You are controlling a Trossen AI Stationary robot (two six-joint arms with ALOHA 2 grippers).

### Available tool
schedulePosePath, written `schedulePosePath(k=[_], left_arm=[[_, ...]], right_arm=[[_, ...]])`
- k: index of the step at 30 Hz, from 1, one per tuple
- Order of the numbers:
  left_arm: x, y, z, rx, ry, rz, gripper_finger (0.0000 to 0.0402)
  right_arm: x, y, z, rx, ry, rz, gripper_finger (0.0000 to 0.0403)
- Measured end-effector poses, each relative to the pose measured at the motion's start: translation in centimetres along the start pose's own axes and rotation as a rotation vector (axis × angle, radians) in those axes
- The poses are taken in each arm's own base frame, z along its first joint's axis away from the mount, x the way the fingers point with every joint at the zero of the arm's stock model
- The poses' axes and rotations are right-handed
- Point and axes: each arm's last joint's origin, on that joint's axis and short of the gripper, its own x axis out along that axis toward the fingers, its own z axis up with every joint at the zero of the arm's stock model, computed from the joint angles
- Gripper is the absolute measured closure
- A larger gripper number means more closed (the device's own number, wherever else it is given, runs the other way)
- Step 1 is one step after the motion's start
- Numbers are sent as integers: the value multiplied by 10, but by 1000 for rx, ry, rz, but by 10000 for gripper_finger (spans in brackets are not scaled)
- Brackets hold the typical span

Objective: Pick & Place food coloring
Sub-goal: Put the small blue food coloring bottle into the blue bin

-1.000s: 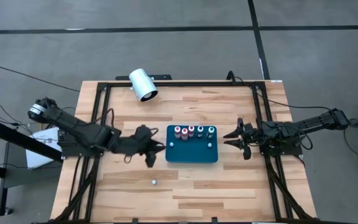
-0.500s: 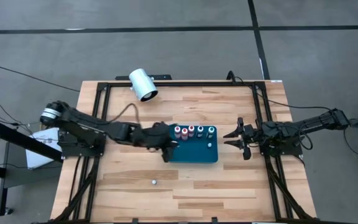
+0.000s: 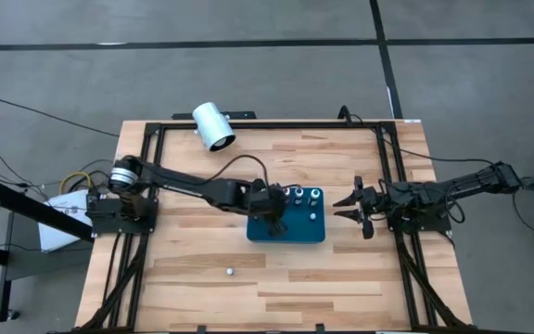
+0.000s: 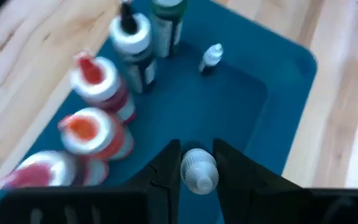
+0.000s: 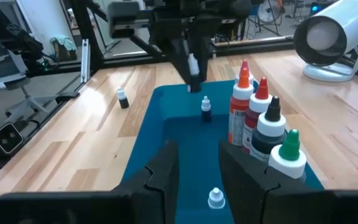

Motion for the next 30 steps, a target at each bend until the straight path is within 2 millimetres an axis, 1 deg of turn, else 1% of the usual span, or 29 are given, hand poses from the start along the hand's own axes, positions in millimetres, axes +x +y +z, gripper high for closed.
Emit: schedulePosePath(k=[5, 11, 13, 18, 22, 25, 30], left_arm=[[10, -6, -1, -8, 47, 32, 336], [13, -5, -9, -61, 68, 109, 336], [18, -6, -11, -79, 68, 114, 336], [25, -10, -19, -92, 94, 130, 336], [31, -12, -29, -83, 137, 169, 336], [32, -10, -35, -67, 141, 209, 336], [43, -6, -44, -62, 181, 248, 336]], right_arm=[[0, 0, 0, 0, 3, 0, 301], [0, 0, -3, -4, 33, -3, 301], [0, 0, -5, -5, 46, -4, 301], [0, 0, -5, -5, 48, -5, 301], [0, -1, -5, -5, 52, -5, 301], [0, -1, -6, -1, 58, -6, 301], [0, -1, -6, 1, 60, -6, 301]])
